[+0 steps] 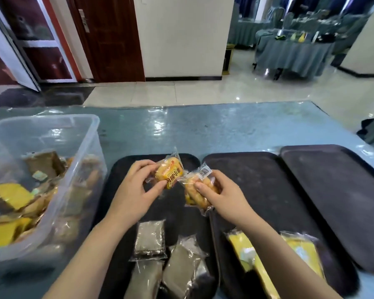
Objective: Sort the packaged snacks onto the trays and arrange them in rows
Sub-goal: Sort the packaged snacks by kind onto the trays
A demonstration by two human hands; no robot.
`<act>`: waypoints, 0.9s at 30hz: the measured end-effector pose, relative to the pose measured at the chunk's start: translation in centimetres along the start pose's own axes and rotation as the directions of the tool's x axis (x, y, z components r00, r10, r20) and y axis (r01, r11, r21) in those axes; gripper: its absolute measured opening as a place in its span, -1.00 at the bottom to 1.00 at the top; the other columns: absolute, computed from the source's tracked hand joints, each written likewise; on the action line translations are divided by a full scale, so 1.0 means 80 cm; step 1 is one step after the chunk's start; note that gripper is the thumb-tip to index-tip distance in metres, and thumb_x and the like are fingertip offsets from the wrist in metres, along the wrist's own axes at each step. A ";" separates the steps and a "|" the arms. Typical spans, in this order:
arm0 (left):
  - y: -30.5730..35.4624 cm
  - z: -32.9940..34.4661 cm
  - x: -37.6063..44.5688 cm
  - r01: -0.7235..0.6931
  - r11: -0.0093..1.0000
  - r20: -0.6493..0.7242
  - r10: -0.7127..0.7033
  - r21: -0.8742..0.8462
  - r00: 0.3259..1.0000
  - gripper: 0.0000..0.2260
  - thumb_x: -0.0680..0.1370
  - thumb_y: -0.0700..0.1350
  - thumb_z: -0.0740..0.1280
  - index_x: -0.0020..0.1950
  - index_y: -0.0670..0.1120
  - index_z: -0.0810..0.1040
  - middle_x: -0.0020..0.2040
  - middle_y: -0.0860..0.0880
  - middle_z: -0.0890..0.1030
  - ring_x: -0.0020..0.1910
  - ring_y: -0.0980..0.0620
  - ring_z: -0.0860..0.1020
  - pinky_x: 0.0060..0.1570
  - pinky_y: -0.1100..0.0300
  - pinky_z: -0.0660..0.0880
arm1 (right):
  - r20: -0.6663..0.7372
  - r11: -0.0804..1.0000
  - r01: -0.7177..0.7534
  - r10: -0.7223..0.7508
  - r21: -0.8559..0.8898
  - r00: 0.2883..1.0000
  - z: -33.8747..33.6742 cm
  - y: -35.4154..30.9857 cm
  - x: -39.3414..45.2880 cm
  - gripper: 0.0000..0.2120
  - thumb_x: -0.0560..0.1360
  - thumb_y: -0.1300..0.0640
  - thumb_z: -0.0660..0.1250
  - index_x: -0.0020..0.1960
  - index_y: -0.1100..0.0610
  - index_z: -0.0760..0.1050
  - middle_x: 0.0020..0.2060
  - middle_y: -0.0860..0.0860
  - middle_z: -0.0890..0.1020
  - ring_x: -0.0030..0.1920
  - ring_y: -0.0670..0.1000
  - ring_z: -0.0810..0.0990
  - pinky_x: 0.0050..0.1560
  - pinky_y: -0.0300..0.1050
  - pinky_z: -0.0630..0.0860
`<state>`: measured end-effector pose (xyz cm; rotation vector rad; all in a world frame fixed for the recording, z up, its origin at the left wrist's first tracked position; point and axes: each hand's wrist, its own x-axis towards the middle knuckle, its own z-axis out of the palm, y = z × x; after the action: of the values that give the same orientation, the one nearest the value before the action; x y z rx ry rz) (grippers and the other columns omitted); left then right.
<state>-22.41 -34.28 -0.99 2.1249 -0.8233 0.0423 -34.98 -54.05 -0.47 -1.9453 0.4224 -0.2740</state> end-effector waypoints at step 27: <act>0.269 0.474 0.032 -0.100 0.995 0.503 0.092 -0.012 0.859 -0.65 0.56 -0.02 0.36 0.34 0.05 0.46 0.24 0.30 0.26 0.07 0.24 0.48 0.05 0.33 0.44 | -0.325 0.908 -0.418 0.403 0.025 0.856 -0.431 0.359 -0.112 -0.64 0.49 -0.16 0.37 -0.21 0.10 0.38 -0.45 -0.10 0.47 -0.39 -0.09 0.42 -0.33 -0.29 0.41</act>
<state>-42.00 -72.27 -9.87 2.1332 -1.2343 -0.4788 -60.96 -89.56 -13.05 -1.8011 1.0553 -0.3059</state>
